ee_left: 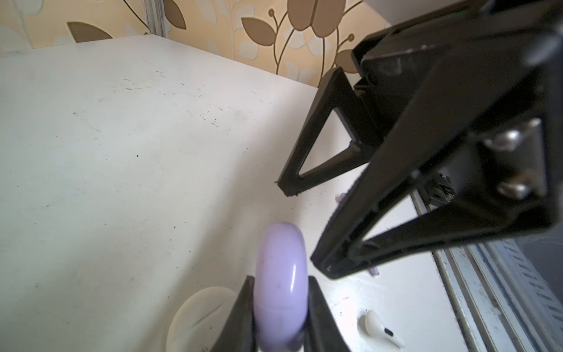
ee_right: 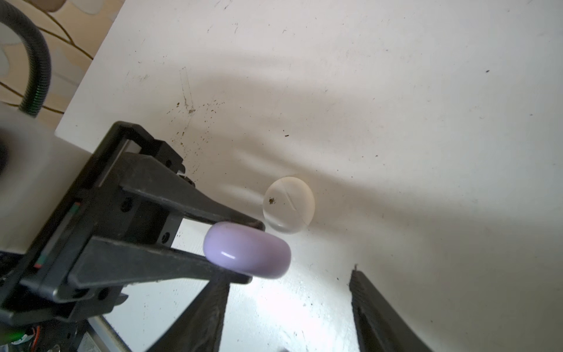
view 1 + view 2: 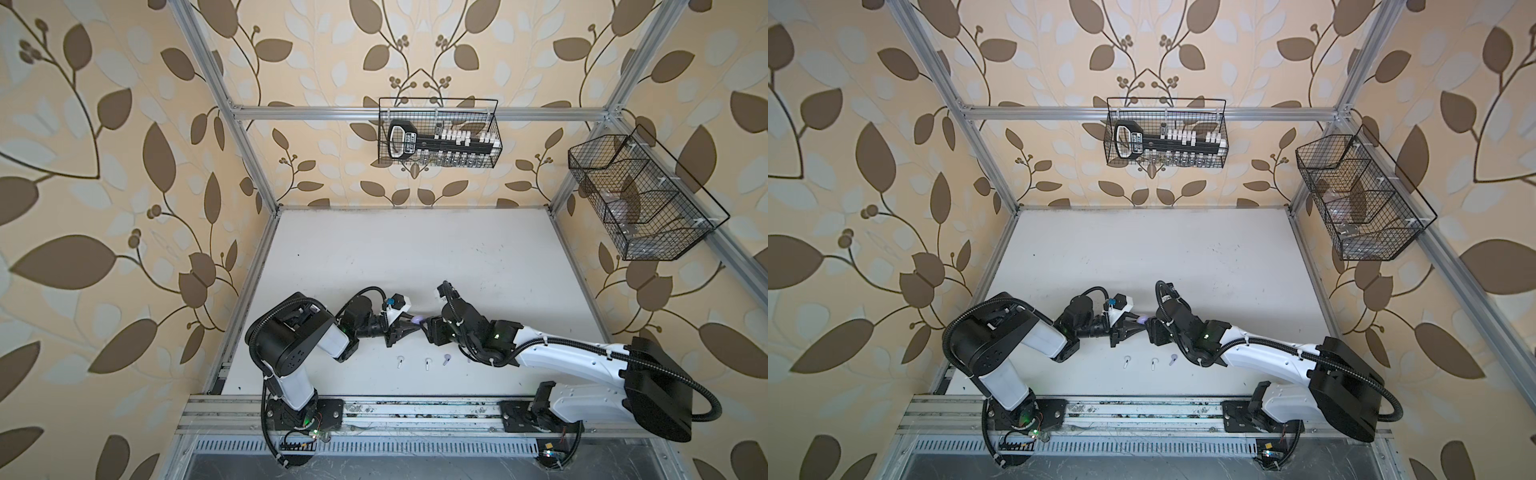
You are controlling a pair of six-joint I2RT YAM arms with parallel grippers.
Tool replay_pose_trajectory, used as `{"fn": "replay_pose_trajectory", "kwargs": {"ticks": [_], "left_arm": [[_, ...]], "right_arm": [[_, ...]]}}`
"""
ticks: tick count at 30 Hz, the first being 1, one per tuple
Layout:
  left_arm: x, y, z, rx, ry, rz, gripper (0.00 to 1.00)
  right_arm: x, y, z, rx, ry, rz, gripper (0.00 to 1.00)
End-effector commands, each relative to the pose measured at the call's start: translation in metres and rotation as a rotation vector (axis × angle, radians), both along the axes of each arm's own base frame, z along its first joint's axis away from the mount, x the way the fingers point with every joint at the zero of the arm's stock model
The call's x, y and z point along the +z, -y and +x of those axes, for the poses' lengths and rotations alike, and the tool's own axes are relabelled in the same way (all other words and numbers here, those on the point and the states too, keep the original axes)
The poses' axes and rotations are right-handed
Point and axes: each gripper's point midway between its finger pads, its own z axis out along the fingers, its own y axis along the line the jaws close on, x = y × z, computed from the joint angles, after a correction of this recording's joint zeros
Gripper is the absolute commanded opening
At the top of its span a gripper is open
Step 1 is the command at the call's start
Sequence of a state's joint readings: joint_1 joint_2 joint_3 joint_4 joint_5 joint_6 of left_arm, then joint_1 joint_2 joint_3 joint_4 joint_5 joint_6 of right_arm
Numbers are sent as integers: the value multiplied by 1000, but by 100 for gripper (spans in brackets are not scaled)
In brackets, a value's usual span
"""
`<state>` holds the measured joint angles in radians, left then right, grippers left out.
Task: Insert wireless bluetooth earbuds into charging case
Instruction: Open the charging case.
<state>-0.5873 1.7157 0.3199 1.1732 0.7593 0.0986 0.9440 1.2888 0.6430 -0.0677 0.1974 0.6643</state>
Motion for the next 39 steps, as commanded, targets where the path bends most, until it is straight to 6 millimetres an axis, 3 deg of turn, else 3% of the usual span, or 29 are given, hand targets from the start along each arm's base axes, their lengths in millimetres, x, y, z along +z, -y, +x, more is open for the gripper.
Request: {"fn": "replay_pose_trajectory", "kwargs": {"ticks": [1, 13, 22, 27, 33, 39], "left_arm": [[22, 3, 1, -26, 83, -49, 9], [22, 2, -3, -44, 100, -57, 10], [21, 2, -6, -53, 124, -65, 10], [21, 0, -5, -42, 147, -73, 10], [19, 0, -5, -43, 173, -81, 10], [17, 1, -4, -38, 166, -76, 9]], "right_arm": [[6, -6, 6, -1, 4, 25, 64], [-6, 10, 19, -45, -18, 22, 64], [9, 12, 35, -55, 12, 62, 64], [17, 15, 22, -42, 17, 59, 64], [26, 39, -3, -63, 25, 37, 64], [11, 73, -28, -120, -21, -40, 63]]}}
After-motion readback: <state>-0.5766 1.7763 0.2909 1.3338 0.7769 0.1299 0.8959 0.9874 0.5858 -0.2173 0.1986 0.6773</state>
